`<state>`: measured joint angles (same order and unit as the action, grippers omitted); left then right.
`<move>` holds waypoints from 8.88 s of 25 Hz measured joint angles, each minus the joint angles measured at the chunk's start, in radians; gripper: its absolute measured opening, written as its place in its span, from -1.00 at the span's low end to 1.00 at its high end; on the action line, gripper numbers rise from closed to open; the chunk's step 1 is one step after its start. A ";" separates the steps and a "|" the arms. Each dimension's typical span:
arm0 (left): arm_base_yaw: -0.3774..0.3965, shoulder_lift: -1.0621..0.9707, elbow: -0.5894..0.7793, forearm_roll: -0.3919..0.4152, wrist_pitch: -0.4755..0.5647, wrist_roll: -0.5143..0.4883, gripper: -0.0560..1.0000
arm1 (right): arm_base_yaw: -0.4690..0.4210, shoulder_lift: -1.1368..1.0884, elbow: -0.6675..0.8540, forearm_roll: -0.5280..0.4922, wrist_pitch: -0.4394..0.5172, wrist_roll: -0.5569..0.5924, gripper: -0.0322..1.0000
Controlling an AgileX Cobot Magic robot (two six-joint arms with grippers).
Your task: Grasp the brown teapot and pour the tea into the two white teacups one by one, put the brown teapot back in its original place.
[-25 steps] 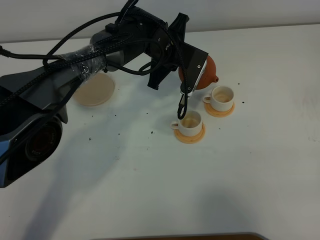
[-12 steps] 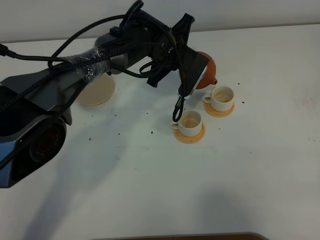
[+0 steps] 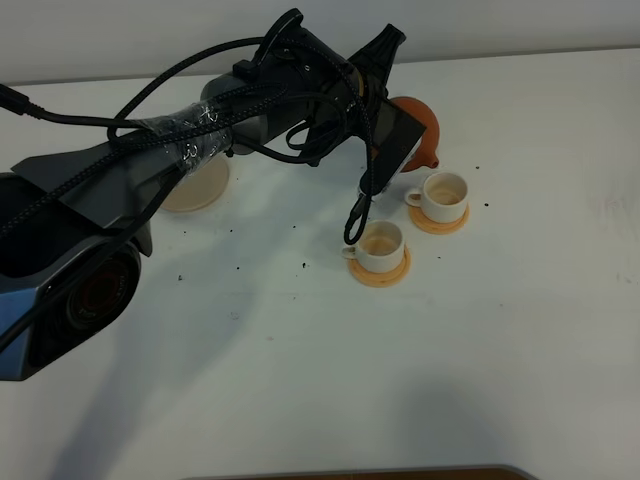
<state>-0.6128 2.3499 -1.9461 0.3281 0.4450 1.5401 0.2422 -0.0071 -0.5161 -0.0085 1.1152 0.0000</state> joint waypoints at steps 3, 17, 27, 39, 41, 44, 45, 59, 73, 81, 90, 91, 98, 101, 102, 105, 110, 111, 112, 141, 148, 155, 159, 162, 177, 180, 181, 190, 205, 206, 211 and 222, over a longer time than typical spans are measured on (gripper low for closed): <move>-0.001 0.000 0.000 0.001 0.000 0.028 -0.62 | 0.000 0.000 0.000 0.000 0.000 0.000 -0.47; -0.002 0.000 0.000 0.003 -0.039 0.139 -0.62 | 0.000 0.000 0.000 0.000 0.000 0.000 -0.47; -0.013 0.000 0.000 0.004 -0.055 0.189 -0.62 | 0.000 0.000 0.000 0.000 0.000 0.000 -0.47; -0.013 0.008 0.000 0.005 -0.120 0.286 -0.62 | 0.000 0.000 0.000 0.000 0.000 0.000 -0.47; -0.014 0.020 0.000 0.005 -0.138 0.295 -0.62 | 0.000 0.000 0.000 0.000 0.000 0.000 -0.47; -0.017 0.035 0.000 0.004 -0.159 0.300 -0.62 | 0.000 0.000 0.000 0.000 0.000 0.000 -0.47; -0.017 0.035 0.000 0.004 -0.164 0.301 -0.62 | 0.000 0.000 0.000 0.000 0.000 0.000 -0.47; -0.018 0.035 0.000 0.004 -0.206 0.334 -0.62 | 0.000 0.000 0.000 0.000 0.000 0.000 -0.47; -0.018 0.035 0.000 0.004 -0.266 0.383 -0.62 | 0.000 0.000 0.000 0.000 0.000 0.000 -0.47; -0.018 0.035 0.000 0.004 -0.267 0.405 -0.62 | 0.000 0.000 0.000 0.000 0.000 0.000 -0.47; -0.019 0.035 0.000 0.004 -0.284 0.451 -0.62 | 0.000 0.000 0.000 0.000 0.000 0.000 -0.47; -0.019 0.035 0.000 0.004 -0.285 0.452 -0.62 | 0.000 0.000 0.000 0.000 0.000 0.000 -0.47; -0.030 0.035 0.000 0.004 -0.287 0.495 -0.62 | 0.000 0.000 0.000 0.000 0.000 0.000 -0.47; -0.031 0.035 0.000 0.004 -0.289 0.498 -0.62 | 0.000 0.000 0.000 0.000 0.000 0.000 -0.47; -0.031 0.035 0.000 0.004 -0.289 0.499 -0.62 | 0.000 0.000 0.000 0.000 0.000 0.000 -0.47; -0.031 0.035 0.000 0.004 -0.289 0.504 -0.62 | 0.000 0.000 0.000 0.000 0.000 0.000 -0.47; -0.031 0.035 0.000 0.004 -0.289 0.514 -0.62 | 0.000 0.000 0.000 0.000 0.000 0.000 -0.47; -0.031 0.035 0.000 0.004 -0.289 0.515 -0.62 | 0.000 0.000 0.000 0.000 0.000 0.000 -0.47; -0.031 0.035 0.000 0.004 -0.289 0.517 -0.62 | 0.000 0.000 0.000 0.000 0.000 0.000 -0.47; -0.034 0.035 0.000 -0.100 -0.227 0.478 -0.62 | 0.000 0.000 0.000 0.000 0.000 0.000 -0.47; -0.027 0.027 0.000 -0.099 -0.184 0.419 -0.62 | 0.000 0.000 0.000 0.000 0.000 0.000 -0.47; -0.007 0.025 0.000 -0.098 -0.166 0.300 -0.62 | 0.000 0.000 0.000 0.000 0.000 0.000 -0.47; -0.005 0.009 0.000 -0.098 -0.130 0.195 -0.62 | 0.000 0.000 0.000 0.000 0.000 0.000 -0.47; -0.005 -0.014 0.000 -0.099 -0.052 0.090 -0.62 | 0.000 0.000 0.000 0.000 0.000 0.000 -0.47; 0.006 -0.092 0.000 0.009 0.439 -0.492 -0.62 | 0.000 0.000 0.000 0.000 0.000 0.000 -0.47; 0.024 -0.092 0.000 -0.045 0.488 -0.520 -0.62 | 0.000 0.000 0.000 0.000 0.000 0.000 -0.47; 0.033 -0.092 0.000 -0.069 0.497 -0.524 -0.62 | 0.000 0.000 0.000 0.000 0.000 0.000 -0.47; 0.083 -0.080 0.000 -0.197 0.510 -0.538 -0.62 | 0.000 0.000 0.000 0.000 0.000 0.000 -0.47; 0.083 -0.057 0.000 -0.255 0.490 -0.539 -0.62 | 0.000 0.000 0.000 0.000 0.000 0.000 -0.47; 0.083 -0.069 0.000 -0.253 0.509 -0.539 -0.62 | 0.000 0.000 0.000 0.000 0.000 0.000 -0.47; 0.097 -0.147 0.000 -0.248 0.617 -0.525 -0.62 | 0.000 0.000 0.000 0.000 0.000 0.000 -0.47; 0.104 -0.343 0.122 -0.225 0.729 -0.447 -0.62 | 0.000 0.000 0.000 0.000 0.000 0.000 -0.47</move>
<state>-0.5087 2.0070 -1.8237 0.1033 1.1737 1.0935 0.2422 -0.0071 -0.5161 -0.0085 1.1152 0.0000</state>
